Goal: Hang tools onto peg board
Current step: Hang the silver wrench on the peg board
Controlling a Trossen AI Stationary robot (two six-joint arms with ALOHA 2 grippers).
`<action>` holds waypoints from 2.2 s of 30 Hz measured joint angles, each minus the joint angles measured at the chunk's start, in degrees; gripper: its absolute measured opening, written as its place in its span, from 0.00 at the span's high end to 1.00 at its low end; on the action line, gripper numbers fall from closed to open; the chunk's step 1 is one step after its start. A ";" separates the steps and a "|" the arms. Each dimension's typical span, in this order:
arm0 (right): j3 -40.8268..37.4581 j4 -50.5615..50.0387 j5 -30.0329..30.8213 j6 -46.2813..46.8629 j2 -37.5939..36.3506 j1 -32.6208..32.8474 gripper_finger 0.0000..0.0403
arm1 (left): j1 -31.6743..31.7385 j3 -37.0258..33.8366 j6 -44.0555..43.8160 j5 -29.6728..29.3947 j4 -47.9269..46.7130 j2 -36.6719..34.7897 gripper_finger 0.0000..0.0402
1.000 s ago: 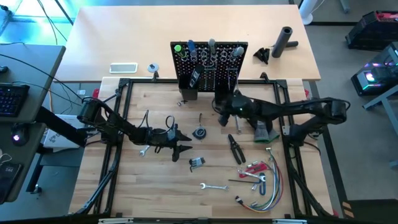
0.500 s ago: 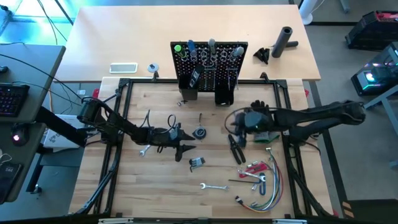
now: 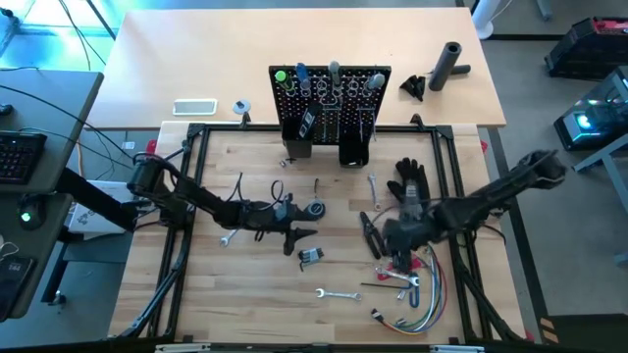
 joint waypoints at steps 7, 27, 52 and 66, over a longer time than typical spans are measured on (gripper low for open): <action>-0.01 1.31 0.50 9.21 4.29 10.88 0.56 | -0.02 4.93 -1.18 4.18 -0.09 7.45 0.53; 0.09 5.50 5.33 13.38 16.69 19.23 0.56 | -0.02 14.22 1.42 10.88 -1.76 15.06 0.53; 3.14 3.97 9.69 11.91 22.58 18.20 0.92 | -0.02 14.22 1.45 10.82 -2.28 15.06 0.53; 11.96 1.50 25.30 1.69 19.59 12.63 0.92 | 0.00 14.17 5.92 10.68 -5.85 10.37 0.53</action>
